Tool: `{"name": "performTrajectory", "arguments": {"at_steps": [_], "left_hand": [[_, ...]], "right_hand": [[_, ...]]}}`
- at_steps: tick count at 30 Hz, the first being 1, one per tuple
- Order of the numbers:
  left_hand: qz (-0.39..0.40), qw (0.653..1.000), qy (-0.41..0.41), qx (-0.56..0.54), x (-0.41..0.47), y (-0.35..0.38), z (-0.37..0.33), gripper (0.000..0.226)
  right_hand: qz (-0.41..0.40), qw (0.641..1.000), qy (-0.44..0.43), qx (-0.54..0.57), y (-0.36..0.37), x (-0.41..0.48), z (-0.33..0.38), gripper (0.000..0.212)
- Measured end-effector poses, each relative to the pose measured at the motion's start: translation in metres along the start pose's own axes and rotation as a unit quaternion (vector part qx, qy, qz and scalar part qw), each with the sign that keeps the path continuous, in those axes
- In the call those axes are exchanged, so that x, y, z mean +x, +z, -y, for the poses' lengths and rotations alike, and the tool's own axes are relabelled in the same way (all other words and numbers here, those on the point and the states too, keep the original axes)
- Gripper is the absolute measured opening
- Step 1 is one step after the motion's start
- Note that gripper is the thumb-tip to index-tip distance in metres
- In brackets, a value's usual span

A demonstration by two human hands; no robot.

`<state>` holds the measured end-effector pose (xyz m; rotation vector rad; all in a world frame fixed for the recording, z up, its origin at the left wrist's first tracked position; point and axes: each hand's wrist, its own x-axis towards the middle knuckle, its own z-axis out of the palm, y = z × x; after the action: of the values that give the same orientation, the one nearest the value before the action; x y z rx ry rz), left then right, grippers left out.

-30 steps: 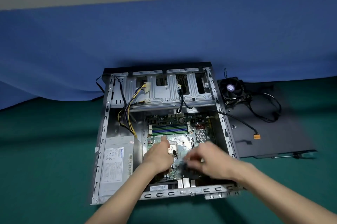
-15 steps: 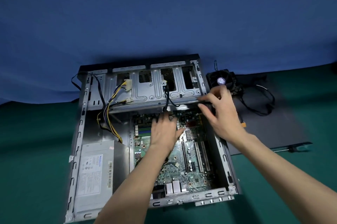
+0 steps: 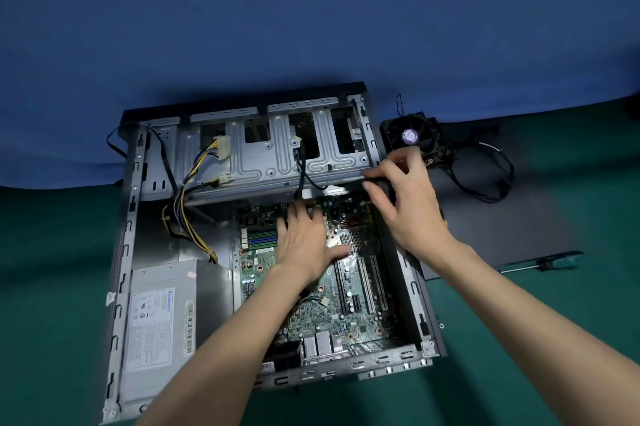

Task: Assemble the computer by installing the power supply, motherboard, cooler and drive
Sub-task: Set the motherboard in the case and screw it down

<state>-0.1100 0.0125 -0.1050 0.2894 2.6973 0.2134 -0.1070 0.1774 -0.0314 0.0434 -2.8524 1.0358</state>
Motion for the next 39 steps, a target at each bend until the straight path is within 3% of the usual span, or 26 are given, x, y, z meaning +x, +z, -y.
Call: {"name": "performTrajectory", "arguments": {"at_steps": [2, 4, 12, 18, 21, 24, 26, 28, 32, 39], "left_hand": [[-0.013, 1.0, 0.007, 0.001, 0.0, 0.003, -0.003, 0.116], [-0.001, 1.0, 0.017, -0.004, 0.008, 0.003, -0.005, 0.125], [0.023, 0.999, 0.035, -0.001, 0.023, 0.001, 0.0, 0.118], [0.089, 0.992, 0.09, -0.008, -0.01, -0.006, -0.007, 0.101], [0.056, 0.986, 0.155, -0.03, -0.057, -0.004, -0.003, 0.065], [0.166, 0.975, 0.14, -0.042, -0.08, -0.007, 0.006, 0.031], [0.26, 0.956, 0.128, -0.046, -0.079, -0.011, 0.003, 0.031], [0.301, 0.945, 0.126, -0.02, -0.073, -0.01, -0.003, 0.035], [0.336, 0.938, 0.088, -0.019, -0.068, -0.003, -0.007, 0.044], [0.345, 0.936, 0.038, -0.054, -0.065, 0.001, -0.014, 0.036]], "right_hand": [[0.006, 1.0, 0.018, 0.001, 0.002, 0.001, 0.004, 0.019], [0.005, 0.999, 0.045, -0.002, 0.006, 0.002, 0.007, 0.018], [-0.026, 0.998, 0.009, -0.059, 0.013, -0.001, 0.009, 0.015], [-0.032, 0.997, -0.003, -0.066, 0.013, -0.001, 0.01, 0.015], [-0.028, 0.997, -0.009, -0.075, 0.013, -0.001, 0.011, 0.015], [-0.027, 0.996, -0.009, -0.085, 0.011, -0.002, 0.012, 0.014], [-0.028, 0.995, -0.005, -0.094, 0.011, -0.002, 0.014, 0.014], [-0.026, 0.995, -0.003, -0.099, 0.011, -0.002, 0.015, 0.015], [-0.022, 0.994, 0.001, -0.11, 0.011, -0.002, 0.015, 0.016], [-0.019, 0.994, 0.001, -0.105, 0.01, -0.003, 0.016, 0.016]]}}
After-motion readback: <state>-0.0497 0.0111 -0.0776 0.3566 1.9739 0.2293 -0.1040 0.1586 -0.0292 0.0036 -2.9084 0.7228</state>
